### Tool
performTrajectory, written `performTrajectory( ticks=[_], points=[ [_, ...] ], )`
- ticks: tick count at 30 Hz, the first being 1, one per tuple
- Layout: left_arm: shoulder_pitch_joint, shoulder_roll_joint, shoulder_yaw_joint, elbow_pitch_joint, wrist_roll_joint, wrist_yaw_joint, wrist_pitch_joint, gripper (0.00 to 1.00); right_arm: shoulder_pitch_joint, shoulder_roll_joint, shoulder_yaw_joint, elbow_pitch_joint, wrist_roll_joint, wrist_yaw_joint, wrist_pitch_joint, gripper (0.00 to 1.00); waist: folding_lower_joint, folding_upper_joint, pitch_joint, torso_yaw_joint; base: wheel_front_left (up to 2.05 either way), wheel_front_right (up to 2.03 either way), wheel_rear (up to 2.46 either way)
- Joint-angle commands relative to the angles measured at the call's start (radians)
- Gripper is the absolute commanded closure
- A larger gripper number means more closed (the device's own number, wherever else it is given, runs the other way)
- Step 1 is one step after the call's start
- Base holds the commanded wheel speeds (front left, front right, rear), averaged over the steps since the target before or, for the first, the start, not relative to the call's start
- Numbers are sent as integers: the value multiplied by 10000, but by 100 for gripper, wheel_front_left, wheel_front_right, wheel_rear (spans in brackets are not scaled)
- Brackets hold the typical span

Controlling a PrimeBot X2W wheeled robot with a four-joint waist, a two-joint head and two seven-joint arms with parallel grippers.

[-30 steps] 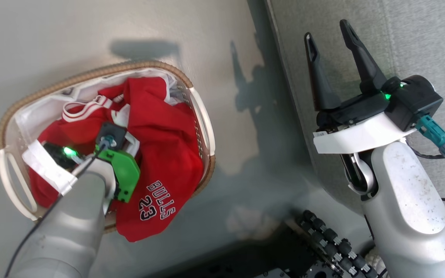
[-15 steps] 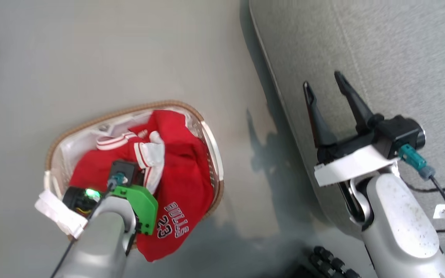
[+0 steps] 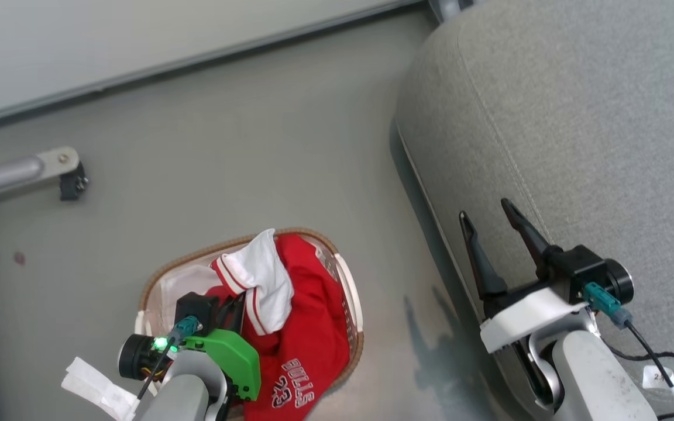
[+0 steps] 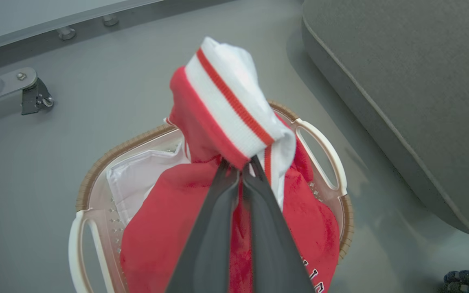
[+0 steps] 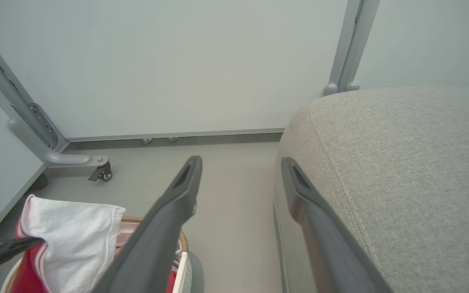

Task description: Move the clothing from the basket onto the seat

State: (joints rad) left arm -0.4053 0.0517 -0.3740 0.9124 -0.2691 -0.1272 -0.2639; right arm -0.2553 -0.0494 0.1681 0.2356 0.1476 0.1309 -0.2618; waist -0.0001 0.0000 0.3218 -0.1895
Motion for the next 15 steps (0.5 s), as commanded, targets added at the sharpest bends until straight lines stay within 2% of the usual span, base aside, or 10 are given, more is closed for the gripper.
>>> performTrajectory(
  ticks=[1, 15],
  points=[
    [280, -2, 75, -308, -81, -17, -8, 100, 272, -45, -27, 60, -31, -3, -48, 0, 1, 0, -1362, 587, 0, 0, 0],
    [1054, -3, 22, -3201, -763, -41, -9, 100, 1329, -167, 128, 416, 112, -3, -48, 0, 1, 0, -2892, 873, 0, 0, 0]
  ],
)
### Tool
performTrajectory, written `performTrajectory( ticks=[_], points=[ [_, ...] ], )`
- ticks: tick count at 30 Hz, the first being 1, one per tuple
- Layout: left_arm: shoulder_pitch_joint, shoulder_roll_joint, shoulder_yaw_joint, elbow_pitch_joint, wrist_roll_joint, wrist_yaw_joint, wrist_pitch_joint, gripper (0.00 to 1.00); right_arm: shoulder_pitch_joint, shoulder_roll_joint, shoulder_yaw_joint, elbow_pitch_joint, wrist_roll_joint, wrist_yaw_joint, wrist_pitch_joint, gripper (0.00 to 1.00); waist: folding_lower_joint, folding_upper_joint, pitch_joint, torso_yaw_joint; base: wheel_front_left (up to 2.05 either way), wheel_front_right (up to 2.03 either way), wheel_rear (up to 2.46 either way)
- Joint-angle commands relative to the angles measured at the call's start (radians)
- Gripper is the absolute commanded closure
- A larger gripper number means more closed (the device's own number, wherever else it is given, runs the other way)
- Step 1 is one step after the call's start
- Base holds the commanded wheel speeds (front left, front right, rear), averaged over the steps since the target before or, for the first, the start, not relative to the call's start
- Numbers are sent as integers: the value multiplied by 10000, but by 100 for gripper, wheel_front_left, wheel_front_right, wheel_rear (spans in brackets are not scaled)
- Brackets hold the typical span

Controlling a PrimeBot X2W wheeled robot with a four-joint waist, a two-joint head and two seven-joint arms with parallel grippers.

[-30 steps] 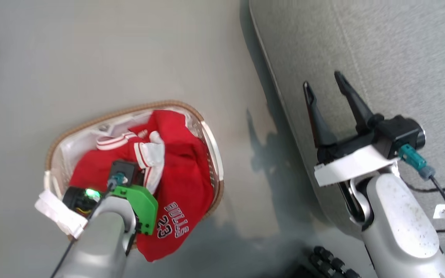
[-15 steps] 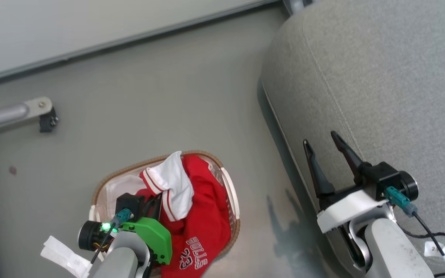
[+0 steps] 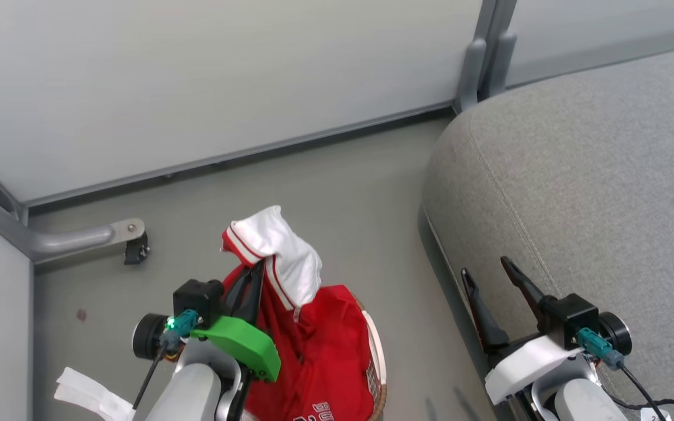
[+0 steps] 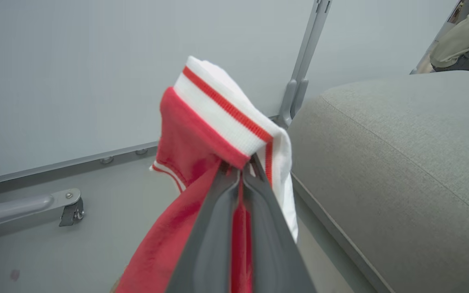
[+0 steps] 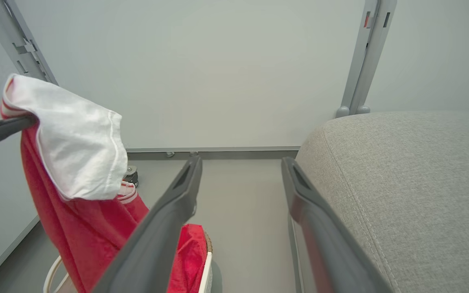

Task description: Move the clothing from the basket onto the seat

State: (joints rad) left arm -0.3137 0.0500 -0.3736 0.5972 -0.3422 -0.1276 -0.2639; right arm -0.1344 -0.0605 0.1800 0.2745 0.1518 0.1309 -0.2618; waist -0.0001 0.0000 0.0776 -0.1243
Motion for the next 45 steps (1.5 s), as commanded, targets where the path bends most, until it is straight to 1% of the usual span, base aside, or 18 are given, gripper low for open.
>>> performTrajectory(
  ticks=[1, 10, 14, 20, 28, 31, 34, 40, 42, 43, 44, 45],
  points=[
    [111, 16, 32, -274, -78, -38, -9, 100, 170, -68, 30, 50, 82, -3, -48, 0, 1, 0, -513, 226, 0, 0, 0],
    [-373, 15, 42, -2028, -493, -19, -9, 100, 456, -121, 289, 228, 175, -3, -48, 0, 1, 0, -703, 251, 0, 0, 0],
    [-615, 18, -76, -2692, -664, 87, -9, 100, 517, -197, 549, 327, 169, -3, -48, 0, 1, 0, -701, 345, 0, 0, 0],
    [-1071, 19, -569, -3274, -956, 239, -9, 100, 354, -390, 1557, 455, 319, -3, -48, 0, 1, 0, -654, 626, 0, 0, 0],
    [-1586, 20, -1556, -3563, -1375, 519, -9, 100, -777, -330, 3313, 561, 675, -5, -48, 0, 1, 0, -541, 1012, 0, 0, 0],
    [-1763, 19, -1995, -3626, -1515, 620, -8, 100, -1334, -223, 3832, 839, 686, -5, -48, 0, 1, 0, -477, 1150, 0, 0, 0],
    [-1946, 20, -2431, -3672, -1709, 689, -8, 100, -1919, -102, 4163, 1372, 518, -5, -48, 0, 1, 0, -378, 1316, 0, 0, 0],
    [-2352, 22, -3258, -3808, -2015, 854, -8, 100, -2791, 74, 4047, 2751, -60, -5, -48, 0, 1, 0, -219, 1752, 0, 0, 0],
    [-2474, 19, -3473, -3847, -2129, 892, -8, 100, -2918, 84, 4075, 2958, 112, -5, -48, 0, 1, 0, -193, 1904, 0, 0, 0],
    [-2521, 20, -3550, -3865, -2187, 911, -8, 100, -2948, 83, 4130, 3047, 244, -5, -48, 3, 1, 0, -184, 1961, 0, 0, 0],
    [-2572, 19, -3632, -3875, -2243, 933, -8, 100, -2972, 79, 4205, 3199, 394, -5, -47, 60, 1, 0, -177, 2039, 0, 0, 0],
    [-2597, 19, -3680, -3877, -2313, 952, -9, 100, -3002, 68, 4280, 3300, 525, -5, -47, 100, 1, 0, -176, 2093, 0, 0, 0]
  ],
)
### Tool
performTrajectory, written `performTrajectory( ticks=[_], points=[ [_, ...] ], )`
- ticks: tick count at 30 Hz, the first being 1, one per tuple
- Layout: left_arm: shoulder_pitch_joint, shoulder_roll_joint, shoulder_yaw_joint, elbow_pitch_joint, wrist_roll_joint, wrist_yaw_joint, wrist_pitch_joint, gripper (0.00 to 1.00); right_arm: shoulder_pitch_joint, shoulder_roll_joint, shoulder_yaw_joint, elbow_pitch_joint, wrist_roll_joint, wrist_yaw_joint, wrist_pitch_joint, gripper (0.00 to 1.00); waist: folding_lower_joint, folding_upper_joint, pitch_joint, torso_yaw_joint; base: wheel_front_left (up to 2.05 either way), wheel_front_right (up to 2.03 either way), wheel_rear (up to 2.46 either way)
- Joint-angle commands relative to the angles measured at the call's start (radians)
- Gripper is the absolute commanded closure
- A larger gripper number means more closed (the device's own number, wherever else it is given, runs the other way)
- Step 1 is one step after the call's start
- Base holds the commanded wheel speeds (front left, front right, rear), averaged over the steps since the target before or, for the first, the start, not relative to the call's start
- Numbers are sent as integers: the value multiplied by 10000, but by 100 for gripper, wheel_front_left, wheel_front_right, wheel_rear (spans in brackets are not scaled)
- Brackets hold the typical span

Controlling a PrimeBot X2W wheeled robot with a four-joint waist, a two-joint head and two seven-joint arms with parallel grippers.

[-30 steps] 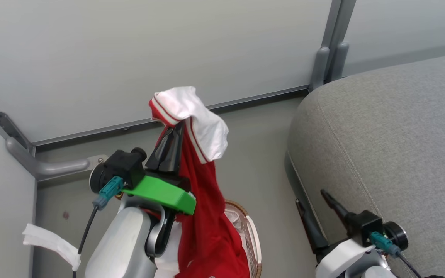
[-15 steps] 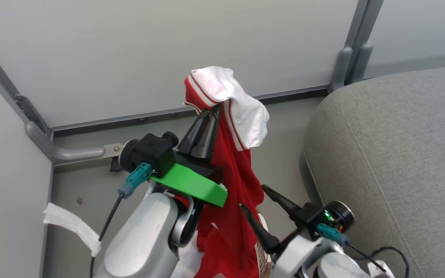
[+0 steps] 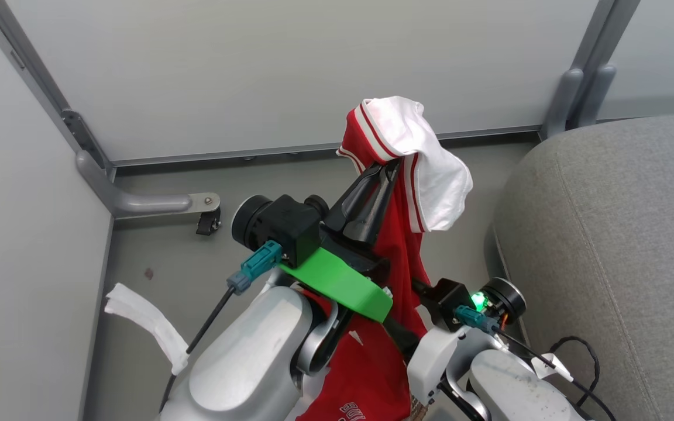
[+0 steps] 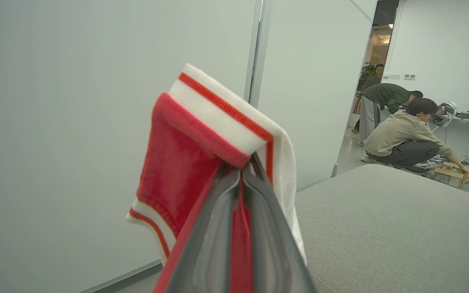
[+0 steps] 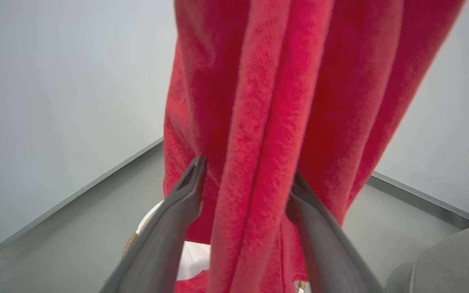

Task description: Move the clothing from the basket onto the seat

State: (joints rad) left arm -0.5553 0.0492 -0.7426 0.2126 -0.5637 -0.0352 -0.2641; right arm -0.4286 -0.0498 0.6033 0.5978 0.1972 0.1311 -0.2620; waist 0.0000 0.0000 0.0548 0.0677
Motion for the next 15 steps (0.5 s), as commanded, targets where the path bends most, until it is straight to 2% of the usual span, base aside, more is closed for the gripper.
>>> performTrajectory(
  ticks=[1, 5, 15],
  points=[
    [-219, 28, -37, -20, -117, 72, -6, 100, -97, -39, 40, 155, 228, -6, -45, 100, 0, 0, 62, 235, 0, 0, 0],
    [-237, 25, -40, 70, -217, 175, -6, 100, 43, -41, -90, 378, 672, -6, -46, 100, 0, 0, 70, 332, 0, 0, 0],
    [118, 26, 135, 300, -126, 148, -6, 100, 408, -33, -314, 136, 649, -6, -46, 100, 0, 0, -77, 143, 0, 0, 0]
  ],
)
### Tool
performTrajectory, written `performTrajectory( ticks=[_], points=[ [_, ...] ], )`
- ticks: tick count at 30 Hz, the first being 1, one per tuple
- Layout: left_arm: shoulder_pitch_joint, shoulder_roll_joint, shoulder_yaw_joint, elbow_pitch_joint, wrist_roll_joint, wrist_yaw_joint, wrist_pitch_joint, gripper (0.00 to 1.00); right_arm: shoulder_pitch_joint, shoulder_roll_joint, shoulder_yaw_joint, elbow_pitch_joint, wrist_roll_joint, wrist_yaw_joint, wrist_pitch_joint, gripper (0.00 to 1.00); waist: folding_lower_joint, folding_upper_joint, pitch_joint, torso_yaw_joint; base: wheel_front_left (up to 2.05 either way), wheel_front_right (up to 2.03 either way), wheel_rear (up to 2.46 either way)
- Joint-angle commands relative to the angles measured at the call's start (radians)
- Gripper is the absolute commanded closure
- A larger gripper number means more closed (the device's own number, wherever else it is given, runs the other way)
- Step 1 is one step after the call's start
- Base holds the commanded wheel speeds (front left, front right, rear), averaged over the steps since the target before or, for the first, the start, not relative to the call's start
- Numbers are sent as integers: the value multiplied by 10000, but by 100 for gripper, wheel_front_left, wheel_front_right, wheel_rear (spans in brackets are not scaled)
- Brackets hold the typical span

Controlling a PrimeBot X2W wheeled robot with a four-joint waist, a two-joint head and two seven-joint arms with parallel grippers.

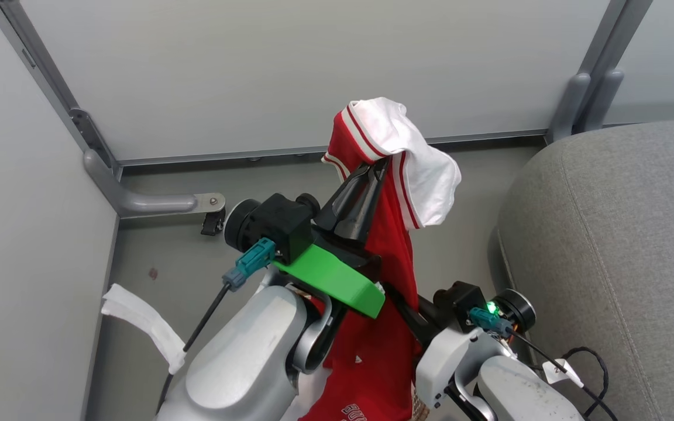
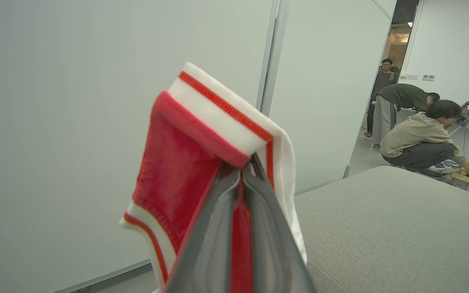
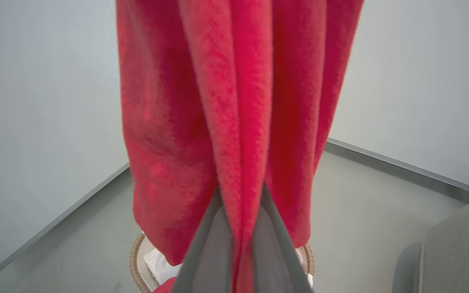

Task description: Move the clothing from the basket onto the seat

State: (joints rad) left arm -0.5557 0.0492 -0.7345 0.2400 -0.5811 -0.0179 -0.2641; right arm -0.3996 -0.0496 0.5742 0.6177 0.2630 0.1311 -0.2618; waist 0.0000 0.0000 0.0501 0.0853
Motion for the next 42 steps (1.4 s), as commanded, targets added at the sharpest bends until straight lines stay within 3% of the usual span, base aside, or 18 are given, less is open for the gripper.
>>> performTrajectory(
  ticks=[1, 4, 5, 6, 13, 28, 36, 42],
  points=[
    [132, 26, 68, 36, 61, -32, -6, 100, 133, -36, -38, -99, -19, -6, -48, 100, 0, 0, -42, -53, 0, 0, 0],
    [184, 26, 172, 23, 129, 6, -6, 100, 201, -37, -138, -334, -16, -6, -48, 100, 0, 0, -85, -141, 0, 0, 0],
    [222, 26, 211, 45, 182, 42, -6, 62, 225, -34, -164, -439, -35, -7, -48, 100, 0, 0, -87, -172, 0, 0, 0],
    [300, 28, 248, 162, 219, 89, 2, 0, 261, -35, -174, -557, -40, -7, -48, 100, 0, 0, -96, -237, 0, 0, 0],
    [759, 31, 1136, 1041, 995, 48, 0, 0, 650, -35, -371, -1435, -49, -7, -48, 100, 0, 0, -30, -1058, 0, 0, 0],
    [2005, 34, 3162, 1806, 2610, -797, 0, 0, 1407, -28, -1644, -3472, -214, -7, -50, 100, 0, 0, 668, -4254, 0, 0, 0],
    [2460, 38, 3397, 2009, 2885, -1038, 0, 0, 1648, -25, -1992, -4133, -115, -7, -50, 100, 0, 0, 889, -5884, 0, 0, 0],
    [2196, 44, 2704, 2174, 2729, -1123, 0, 0, 1810, -9, -2740, -4684, -386, -7, -50, 100, 0, 0, 1145, -6217, 0, 0, 0]
  ],
)
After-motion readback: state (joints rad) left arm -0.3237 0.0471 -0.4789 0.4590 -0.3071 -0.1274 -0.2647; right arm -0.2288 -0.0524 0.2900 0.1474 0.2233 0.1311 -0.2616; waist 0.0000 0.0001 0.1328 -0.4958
